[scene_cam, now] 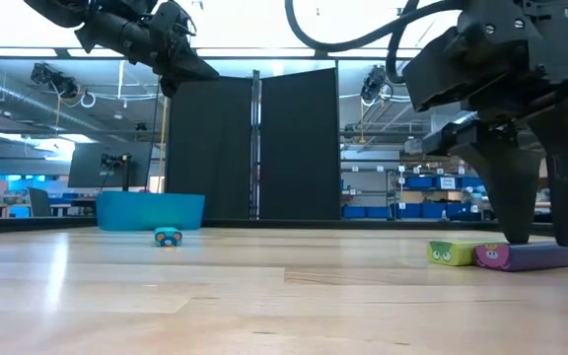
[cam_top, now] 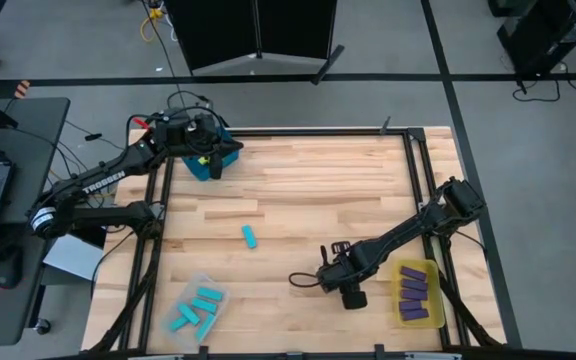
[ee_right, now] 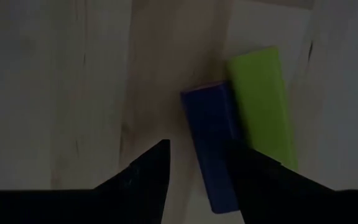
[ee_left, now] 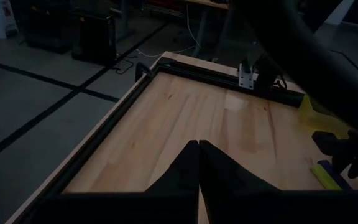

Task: Sort blocks
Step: Put the violet block into the yellow bin

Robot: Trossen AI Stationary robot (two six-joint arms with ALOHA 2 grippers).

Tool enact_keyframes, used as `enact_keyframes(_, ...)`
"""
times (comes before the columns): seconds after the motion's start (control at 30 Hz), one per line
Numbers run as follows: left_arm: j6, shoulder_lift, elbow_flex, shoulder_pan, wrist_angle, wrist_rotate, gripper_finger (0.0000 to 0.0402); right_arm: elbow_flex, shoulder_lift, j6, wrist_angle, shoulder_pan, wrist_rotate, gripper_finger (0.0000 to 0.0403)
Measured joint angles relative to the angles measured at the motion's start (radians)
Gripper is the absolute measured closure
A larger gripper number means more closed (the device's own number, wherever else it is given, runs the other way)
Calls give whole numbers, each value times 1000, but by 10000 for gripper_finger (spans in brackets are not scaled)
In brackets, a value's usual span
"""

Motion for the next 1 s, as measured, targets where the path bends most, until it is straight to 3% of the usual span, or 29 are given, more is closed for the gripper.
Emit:
enact_keyframes(0.67,-3,0,0,0,0,1,388,35,-23,147,-15,33,-19,233)
enact_keyframes(1.0,-6,0,0,0,1,1,388,-7,-25,144,-14,56,53,233)
